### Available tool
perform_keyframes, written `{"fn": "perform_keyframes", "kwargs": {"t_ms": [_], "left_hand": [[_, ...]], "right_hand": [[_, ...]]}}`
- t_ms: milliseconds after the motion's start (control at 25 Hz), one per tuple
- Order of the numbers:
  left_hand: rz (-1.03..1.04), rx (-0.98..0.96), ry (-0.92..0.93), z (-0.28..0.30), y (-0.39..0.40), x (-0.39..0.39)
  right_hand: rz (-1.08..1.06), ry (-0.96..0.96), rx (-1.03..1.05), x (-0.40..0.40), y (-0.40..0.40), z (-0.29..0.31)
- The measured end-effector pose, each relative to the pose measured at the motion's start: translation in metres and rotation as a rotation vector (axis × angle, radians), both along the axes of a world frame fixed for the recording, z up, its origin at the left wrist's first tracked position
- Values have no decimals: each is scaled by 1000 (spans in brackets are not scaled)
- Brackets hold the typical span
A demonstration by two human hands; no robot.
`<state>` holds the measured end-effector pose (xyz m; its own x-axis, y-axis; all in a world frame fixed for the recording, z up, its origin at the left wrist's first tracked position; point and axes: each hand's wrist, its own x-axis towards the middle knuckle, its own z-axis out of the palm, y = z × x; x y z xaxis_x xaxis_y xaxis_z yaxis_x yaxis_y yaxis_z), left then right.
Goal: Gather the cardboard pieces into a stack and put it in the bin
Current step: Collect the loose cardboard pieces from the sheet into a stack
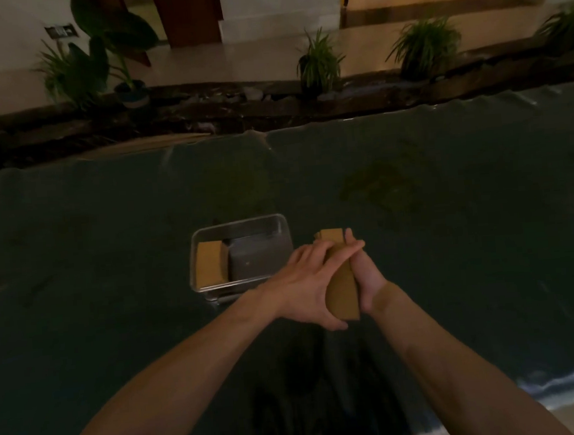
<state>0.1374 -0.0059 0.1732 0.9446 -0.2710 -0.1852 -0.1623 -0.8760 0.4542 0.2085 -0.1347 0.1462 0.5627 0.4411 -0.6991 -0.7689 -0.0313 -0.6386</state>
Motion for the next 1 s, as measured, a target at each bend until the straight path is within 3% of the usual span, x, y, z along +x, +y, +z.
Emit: {"fn": "perform_keyframes", "kwargs": {"t_ms": [240, 600, 800, 1000], "left_hand": [[-23, 80, 20, -5, -56, 44], [-20, 126, 38, -7, -69, 79], [110, 175, 80, -15, -39, 102], [60, 153, 67, -18, -34, 110]], "right_hand": [[46, 64, 73, 46, -55, -8], [49, 108, 121, 67, -73, 0], [99, -315, -141, 68, -66, 9], [207, -445, -264, 82, -67, 14]]}}
